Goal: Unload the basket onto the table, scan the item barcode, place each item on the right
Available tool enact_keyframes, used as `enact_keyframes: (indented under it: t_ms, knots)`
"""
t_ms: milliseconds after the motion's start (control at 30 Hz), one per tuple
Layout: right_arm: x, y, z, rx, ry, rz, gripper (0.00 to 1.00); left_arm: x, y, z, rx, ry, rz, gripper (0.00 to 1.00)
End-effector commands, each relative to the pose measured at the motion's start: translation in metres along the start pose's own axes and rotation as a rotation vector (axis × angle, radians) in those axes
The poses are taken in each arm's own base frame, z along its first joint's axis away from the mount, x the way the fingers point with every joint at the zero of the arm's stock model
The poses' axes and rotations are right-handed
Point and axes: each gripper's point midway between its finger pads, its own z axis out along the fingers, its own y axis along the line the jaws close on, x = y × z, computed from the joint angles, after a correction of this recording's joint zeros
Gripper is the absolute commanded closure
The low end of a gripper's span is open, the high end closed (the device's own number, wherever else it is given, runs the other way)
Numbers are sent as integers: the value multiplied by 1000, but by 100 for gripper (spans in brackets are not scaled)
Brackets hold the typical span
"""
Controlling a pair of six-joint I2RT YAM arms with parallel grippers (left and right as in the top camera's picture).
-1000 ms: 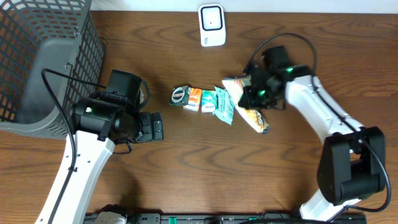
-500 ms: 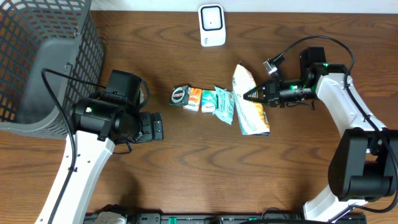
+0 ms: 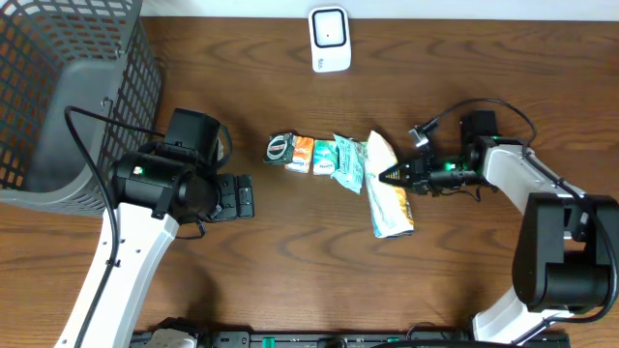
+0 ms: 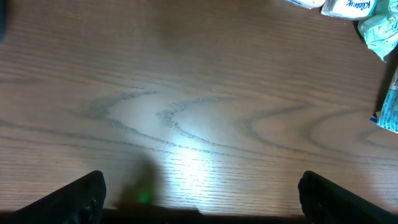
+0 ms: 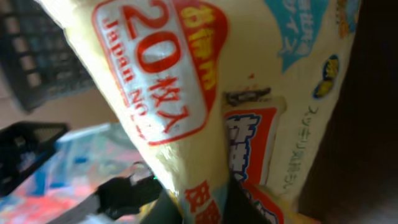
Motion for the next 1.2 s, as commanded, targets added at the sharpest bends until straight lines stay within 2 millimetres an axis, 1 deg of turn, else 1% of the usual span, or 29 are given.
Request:
enact_keyframes:
  t_ms: [0, 100, 200, 267, 367, 467, 533, 667, 733, 767, 833, 967, 1067, 1100, 1167]
  knots:
    - [-14, -29, -17, 137, -62, 52, 82, 2, 0, 2, 4, 12, -13, 2]
    - [-26, -40, -37, 222, -101, 81, 73, 2, 0, 2, 4, 12, -13, 2]
    - [-36, -52, -65, 389, -121, 120, 70, 2, 0, 2, 4, 12, -13, 2]
    - [-38, -55, -83, 502, -118, 137, 66, 2, 0, 2, 4, 12, -13, 2]
    - [-41, -48, -104, 606, -105, 130, 61, 2, 0, 2, 4, 12, -13, 2]
    - [-40, -37, -110, 618, -79, 97, 62, 2, 0, 2, 4, 12, -13, 2]
    - [-38, -35, -106, 622, -62, 92, 70, 2, 0, 2, 4, 12, -13, 2]
    - [-34, -40, -99, 710, -27, 55, 88, 2, 0, 2, 4, 12, -12, 2]
    - [-34, -40, -90, 740, -17, 28, 91, 2, 0, 2, 4, 12, -13, 2]
    - [-35, -40, -83, 757, -18, 16, 92, 2, 0, 2, 4, 12, -13, 2]
    - [-37, -41, -74, 786, -24, 2, 98, 2, 0, 2, 4, 12, -13, 2]
    - [-34, -47, -53, 846, -34, -9, 99, 2, 0, 2, 4, 12, -12, 2]
    - [-23, -54, -33, 851, -1, -40, 99, 2, 0, 2, 4, 12, -13, 2]
    - [-18, -58, -28, 856, 10, -45, 99, 2, 0, 2, 4, 12, -13, 2]
    - [-10, -73, -26, 910, 1, -12, 99, 2, 0, 2, 4, 12, -13, 2]
